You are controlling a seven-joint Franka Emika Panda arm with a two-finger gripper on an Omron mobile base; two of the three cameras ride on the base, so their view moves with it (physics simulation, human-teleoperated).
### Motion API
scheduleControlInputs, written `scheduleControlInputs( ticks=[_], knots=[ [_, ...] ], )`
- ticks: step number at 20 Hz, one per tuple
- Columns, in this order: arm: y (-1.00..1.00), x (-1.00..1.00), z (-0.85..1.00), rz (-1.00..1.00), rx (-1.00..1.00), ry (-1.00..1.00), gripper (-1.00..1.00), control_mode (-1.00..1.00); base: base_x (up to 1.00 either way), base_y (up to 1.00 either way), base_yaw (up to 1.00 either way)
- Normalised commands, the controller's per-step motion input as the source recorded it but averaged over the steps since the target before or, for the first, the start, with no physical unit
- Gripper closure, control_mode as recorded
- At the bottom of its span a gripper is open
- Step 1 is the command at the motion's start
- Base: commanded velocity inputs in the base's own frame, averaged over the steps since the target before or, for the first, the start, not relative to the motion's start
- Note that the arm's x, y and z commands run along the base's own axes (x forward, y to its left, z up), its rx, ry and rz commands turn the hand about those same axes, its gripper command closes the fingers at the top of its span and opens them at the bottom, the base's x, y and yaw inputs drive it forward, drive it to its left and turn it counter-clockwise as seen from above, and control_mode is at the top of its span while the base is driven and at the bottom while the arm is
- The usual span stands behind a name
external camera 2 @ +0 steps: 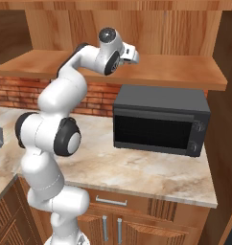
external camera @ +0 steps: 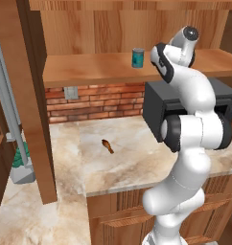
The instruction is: Restock the canned food cabinet by taking the new fresh canned food from the counter and placing it in the cabinet. Then, take the old canned food from the cabinet and place it on the counter.
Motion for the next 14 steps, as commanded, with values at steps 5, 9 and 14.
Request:
scheduleControlInputs(
  ticks=[5,9,14],
  knots=[
    [0.01,0.12,-0.05,0.0,-0.02,-0.03,1.0,-1.0,0.0,0.0,0.0],
    [0.0,0.01,0.0,0.0,0.0,0.0,1.0,-1.0,0.0,0.0,0.0],
    [0.0,-0.27,0.0,0.0,0.0,-0.01,1.0,-1.0,0.0,0.0,0.0]
  ],
)
